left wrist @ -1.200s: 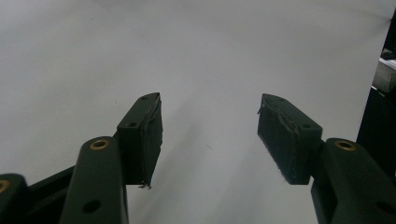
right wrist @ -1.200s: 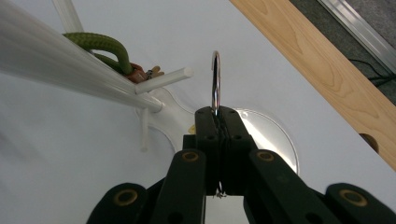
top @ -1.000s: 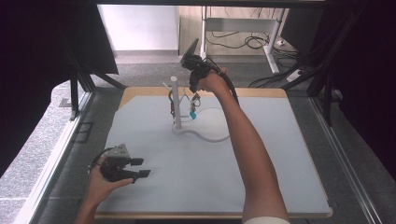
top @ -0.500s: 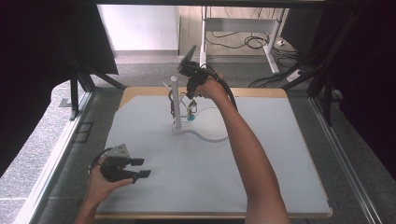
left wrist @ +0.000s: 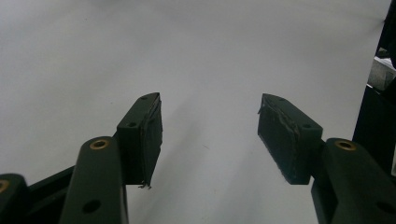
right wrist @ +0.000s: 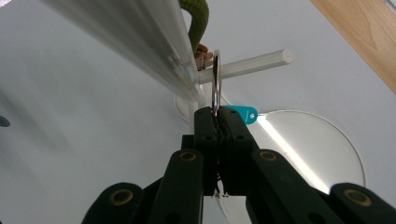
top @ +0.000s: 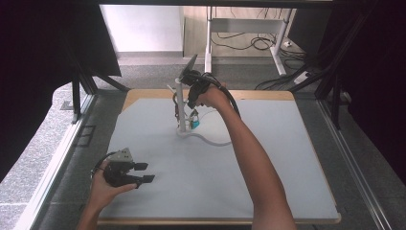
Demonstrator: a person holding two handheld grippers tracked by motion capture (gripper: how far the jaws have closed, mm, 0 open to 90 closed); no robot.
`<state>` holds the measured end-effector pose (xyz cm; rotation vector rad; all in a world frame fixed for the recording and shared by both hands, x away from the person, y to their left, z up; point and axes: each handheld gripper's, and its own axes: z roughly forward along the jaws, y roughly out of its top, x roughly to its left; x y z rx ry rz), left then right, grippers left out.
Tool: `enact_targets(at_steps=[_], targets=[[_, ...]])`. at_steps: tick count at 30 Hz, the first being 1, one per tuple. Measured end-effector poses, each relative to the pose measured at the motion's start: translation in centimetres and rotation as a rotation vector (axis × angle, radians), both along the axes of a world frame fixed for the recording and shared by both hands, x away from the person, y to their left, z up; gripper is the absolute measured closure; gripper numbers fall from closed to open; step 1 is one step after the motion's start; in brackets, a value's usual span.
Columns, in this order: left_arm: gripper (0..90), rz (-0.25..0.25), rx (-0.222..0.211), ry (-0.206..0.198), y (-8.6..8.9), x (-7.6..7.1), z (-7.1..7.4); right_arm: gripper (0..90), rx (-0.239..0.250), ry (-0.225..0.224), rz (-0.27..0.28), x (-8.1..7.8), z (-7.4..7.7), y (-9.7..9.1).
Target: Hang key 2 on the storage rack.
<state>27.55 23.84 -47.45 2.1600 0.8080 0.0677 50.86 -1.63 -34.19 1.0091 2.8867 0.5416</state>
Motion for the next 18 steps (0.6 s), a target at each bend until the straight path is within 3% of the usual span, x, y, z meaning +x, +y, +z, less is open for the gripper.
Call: enact_targets(at_steps=[10,18], targets=[[40.6,-0.008,0.009,0.003,-0.2,0.0,-0.2,72.2,0.036,-0.014,-0.016,-0.6,0.9,-1.3],[40.5,-0.010,0.019,0.005,-0.4,0.0,-0.2,61.0,0.076,-0.059,-0.026,-2.4,1.7,-3.0]])
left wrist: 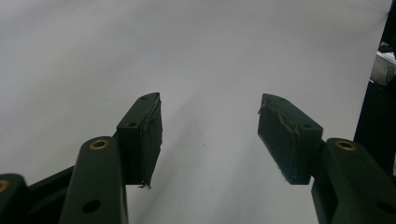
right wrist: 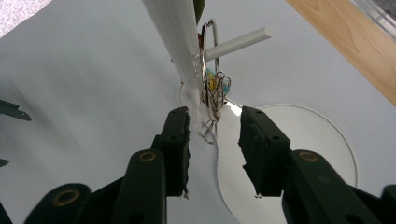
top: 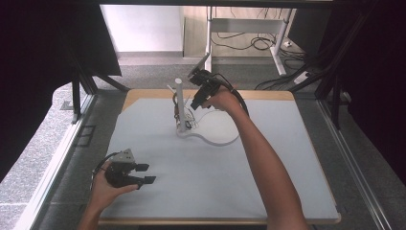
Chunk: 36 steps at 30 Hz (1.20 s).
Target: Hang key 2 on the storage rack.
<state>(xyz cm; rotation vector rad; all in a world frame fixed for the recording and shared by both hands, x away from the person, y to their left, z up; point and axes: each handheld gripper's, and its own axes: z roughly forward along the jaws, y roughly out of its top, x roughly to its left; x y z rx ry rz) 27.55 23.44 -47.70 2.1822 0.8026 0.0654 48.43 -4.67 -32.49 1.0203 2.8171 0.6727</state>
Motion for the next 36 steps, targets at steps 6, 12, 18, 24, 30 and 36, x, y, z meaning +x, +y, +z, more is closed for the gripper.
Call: enact_targets(at_steps=[6,12,18,24,30,36], targets=[[40.5,0.003,0.006,0.004,-0.1,0.0,-0.1,59.6,0.034,-0.031,0.002,-1.6,0.3,-2.1],[40.5,0.007,0.010,0.008,-0.3,0.0,-0.2,58.9,0.063,-0.045,-0.006,-3.4,0.2,-4.6],[40.5,0.013,0.009,0.013,-0.6,-0.1,-0.4,58.2,0.100,-0.057,-0.019,-5.3,-0.6,-7.8],[40.4,0.009,0.019,0.012,-0.7,-0.1,-0.4,57.0,0.148,-0.070,-0.024,-7.2,-2.2,-10.8],[40.3,0.010,0.025,0.013,-0.7,-0.1,-0.5,54.5,0.186,-0.091,-0.030,-9.7,-5.0,-13.2],[40.1,0.010,0.031,0.015,-0.8,-0.2,-0.5,52.2,0.243,-0.112,-0.052,-13.1,-8.3,-15.8]])
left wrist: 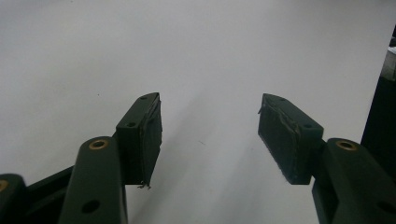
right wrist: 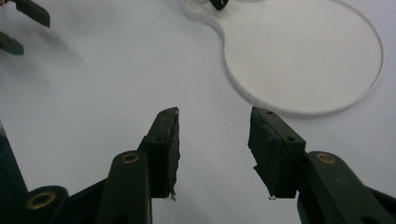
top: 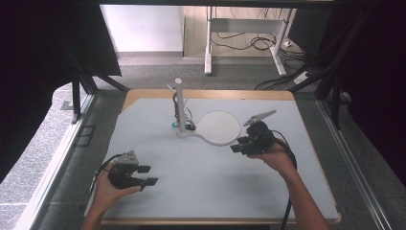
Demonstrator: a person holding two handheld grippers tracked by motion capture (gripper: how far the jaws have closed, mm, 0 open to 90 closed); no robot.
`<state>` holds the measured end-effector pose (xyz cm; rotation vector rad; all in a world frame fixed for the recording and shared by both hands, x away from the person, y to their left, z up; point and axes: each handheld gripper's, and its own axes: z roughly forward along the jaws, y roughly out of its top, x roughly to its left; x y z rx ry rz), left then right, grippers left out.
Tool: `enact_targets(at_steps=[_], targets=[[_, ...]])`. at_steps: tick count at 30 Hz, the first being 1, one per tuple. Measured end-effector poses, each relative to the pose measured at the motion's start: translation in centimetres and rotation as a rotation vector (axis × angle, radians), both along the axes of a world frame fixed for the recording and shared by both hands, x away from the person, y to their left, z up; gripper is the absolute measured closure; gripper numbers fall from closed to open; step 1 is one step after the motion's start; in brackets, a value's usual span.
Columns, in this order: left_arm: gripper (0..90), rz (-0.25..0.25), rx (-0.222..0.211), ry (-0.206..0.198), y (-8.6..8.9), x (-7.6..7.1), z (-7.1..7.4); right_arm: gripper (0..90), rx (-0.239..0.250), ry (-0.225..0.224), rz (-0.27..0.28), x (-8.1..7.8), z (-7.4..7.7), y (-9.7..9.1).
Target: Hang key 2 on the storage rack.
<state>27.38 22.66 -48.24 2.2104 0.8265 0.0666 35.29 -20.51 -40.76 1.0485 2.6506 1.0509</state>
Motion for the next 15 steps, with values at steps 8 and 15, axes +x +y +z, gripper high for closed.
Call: enact_targets(at_steps=[8,15], targets=[[39.9,0.001,0.009,0.007,-0.3,0.1,-0.2,50.1,0.034,-0.004,-0.043,-2.5,-3.8,-2.0],[39.8,0.003,0.008,0.002,-0.1,0.2,-0.1,43.9,0.086,-0.078,-0.074,-3.8,-4.4,-2.6]])
